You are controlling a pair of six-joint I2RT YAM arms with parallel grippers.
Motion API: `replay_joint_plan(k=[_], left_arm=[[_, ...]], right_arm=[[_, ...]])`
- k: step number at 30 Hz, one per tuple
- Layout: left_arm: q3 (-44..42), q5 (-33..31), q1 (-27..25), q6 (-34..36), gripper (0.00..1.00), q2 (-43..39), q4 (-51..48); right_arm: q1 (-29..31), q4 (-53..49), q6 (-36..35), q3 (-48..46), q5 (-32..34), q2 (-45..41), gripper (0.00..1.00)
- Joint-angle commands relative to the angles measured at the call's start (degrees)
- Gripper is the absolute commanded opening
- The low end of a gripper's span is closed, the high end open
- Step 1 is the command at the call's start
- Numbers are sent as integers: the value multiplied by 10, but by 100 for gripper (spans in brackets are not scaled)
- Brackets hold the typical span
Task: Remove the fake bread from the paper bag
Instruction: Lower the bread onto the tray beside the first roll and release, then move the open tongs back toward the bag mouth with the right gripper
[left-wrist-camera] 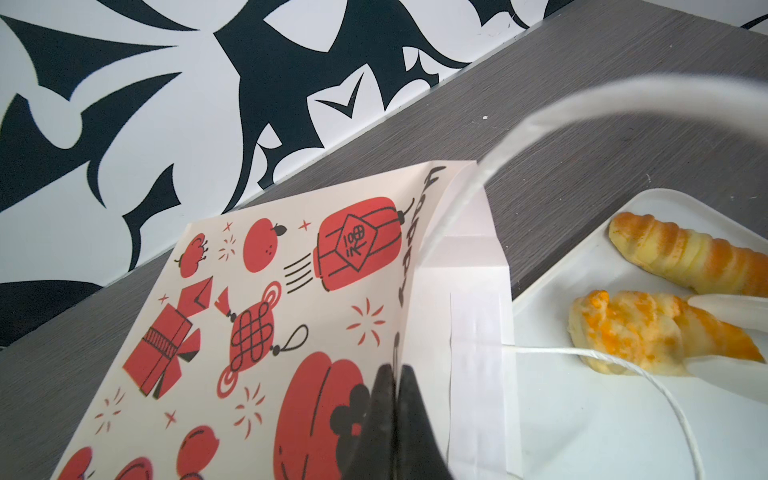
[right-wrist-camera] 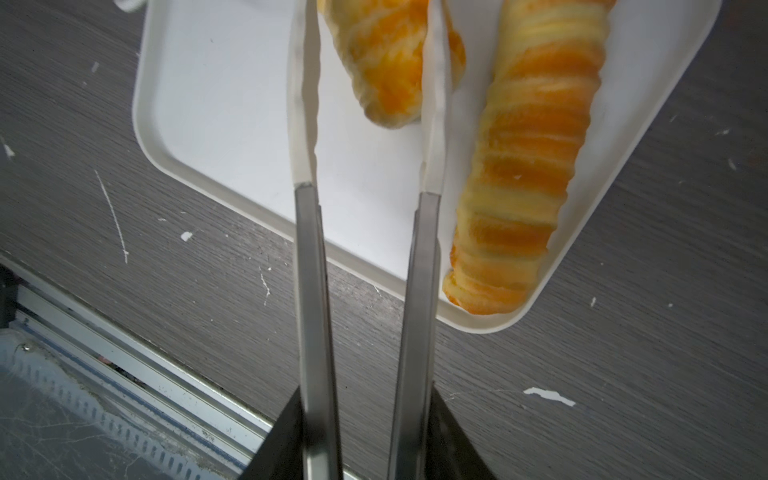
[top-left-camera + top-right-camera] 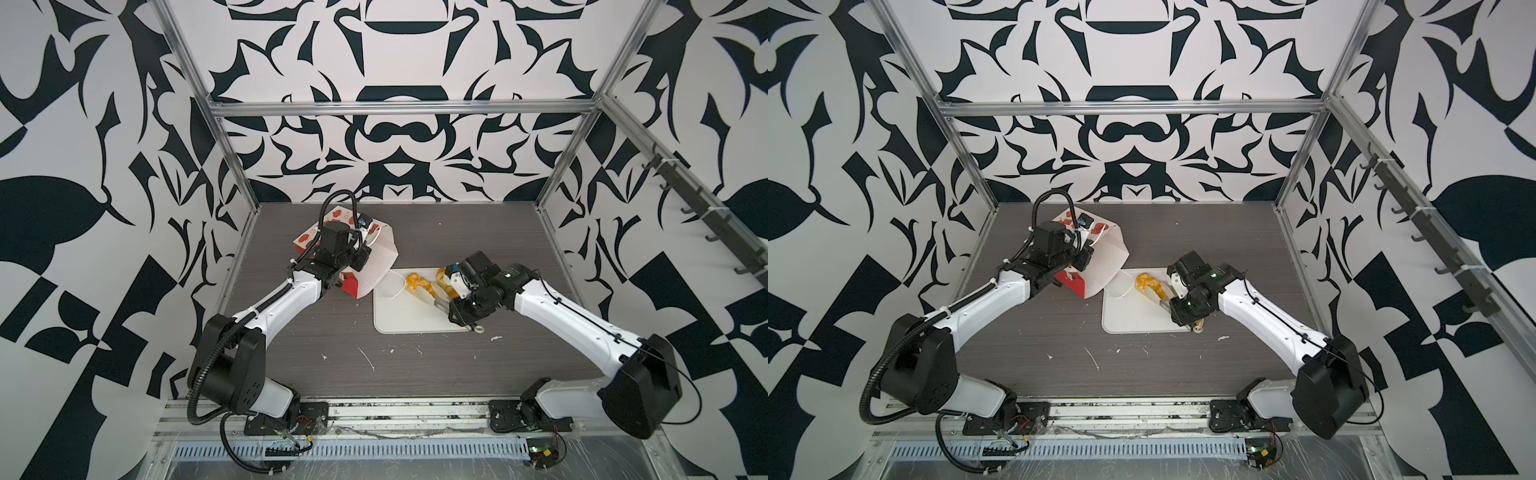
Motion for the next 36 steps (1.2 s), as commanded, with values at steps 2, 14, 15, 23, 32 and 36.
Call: replay_joint_plan(k=[2, 14, 15, 23, 32, 36], left_arm=[[-10, 8, 0, -7, 0, -21, 11], [-16, -16, 0, -8, 0, -34, 18], [-19, -21, 0, -8, 0, -37, 21], [-24, -39, 0, -6, 0, -44, 32], [-25, -40, 0, -5, 0, -39, 33], [-23, -38, 0, -5, 0, -35, 36]], right_arm=[[2, 39, 4, 8, 10, -52, 42], [2, 133, -2, 4, -81, 18, 37], [3, 141, -1, 4, -91, 23, 36], [3, 170, 9, -20, -119, 55, 35], [-13, 142, 12, -53, -72, 36, 33], [-29, 147, 15, -60, -65, 17, 33]])
